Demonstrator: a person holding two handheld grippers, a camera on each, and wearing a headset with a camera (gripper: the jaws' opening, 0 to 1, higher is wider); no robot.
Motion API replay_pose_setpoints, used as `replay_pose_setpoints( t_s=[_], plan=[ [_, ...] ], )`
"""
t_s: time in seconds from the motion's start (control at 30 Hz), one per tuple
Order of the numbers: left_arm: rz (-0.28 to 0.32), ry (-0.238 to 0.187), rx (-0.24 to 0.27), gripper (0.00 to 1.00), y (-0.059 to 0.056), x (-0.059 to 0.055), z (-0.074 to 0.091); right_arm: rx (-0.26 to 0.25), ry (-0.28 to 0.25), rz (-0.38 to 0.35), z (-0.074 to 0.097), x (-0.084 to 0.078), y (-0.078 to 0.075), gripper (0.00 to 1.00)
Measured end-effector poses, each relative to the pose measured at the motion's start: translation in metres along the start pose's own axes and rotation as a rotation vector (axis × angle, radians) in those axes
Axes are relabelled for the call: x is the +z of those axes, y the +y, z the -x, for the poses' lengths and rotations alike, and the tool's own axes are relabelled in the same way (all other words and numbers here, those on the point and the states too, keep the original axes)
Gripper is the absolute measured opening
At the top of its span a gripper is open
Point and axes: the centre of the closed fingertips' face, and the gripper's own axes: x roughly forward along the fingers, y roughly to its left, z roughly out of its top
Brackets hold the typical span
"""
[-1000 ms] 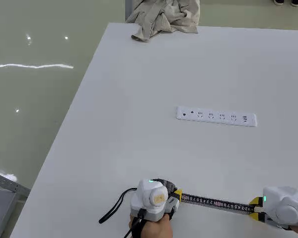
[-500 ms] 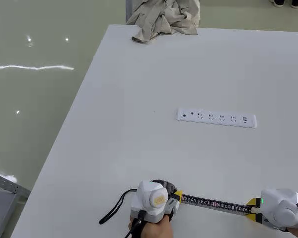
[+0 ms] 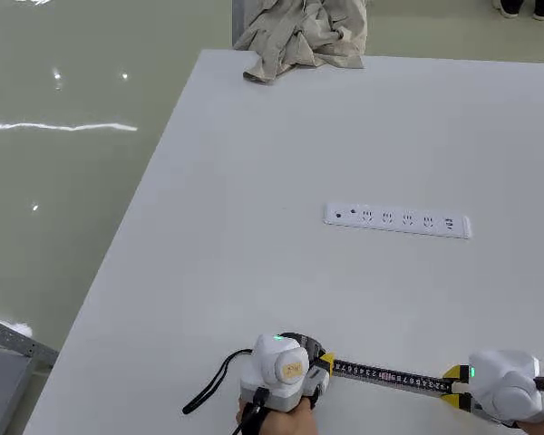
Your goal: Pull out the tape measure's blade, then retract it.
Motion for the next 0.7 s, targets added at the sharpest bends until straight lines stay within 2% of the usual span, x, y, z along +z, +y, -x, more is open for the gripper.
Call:
replay_pose_setpoints(
  t_s=[0.7],
  plan=[
    [0.001, 0.006, -0.001, 0.65, 0.000, -0.001, -0.001, 0.000, -0.028, 0.007, -0.012, 0.023, -0.001, 0.14]
  ],
)
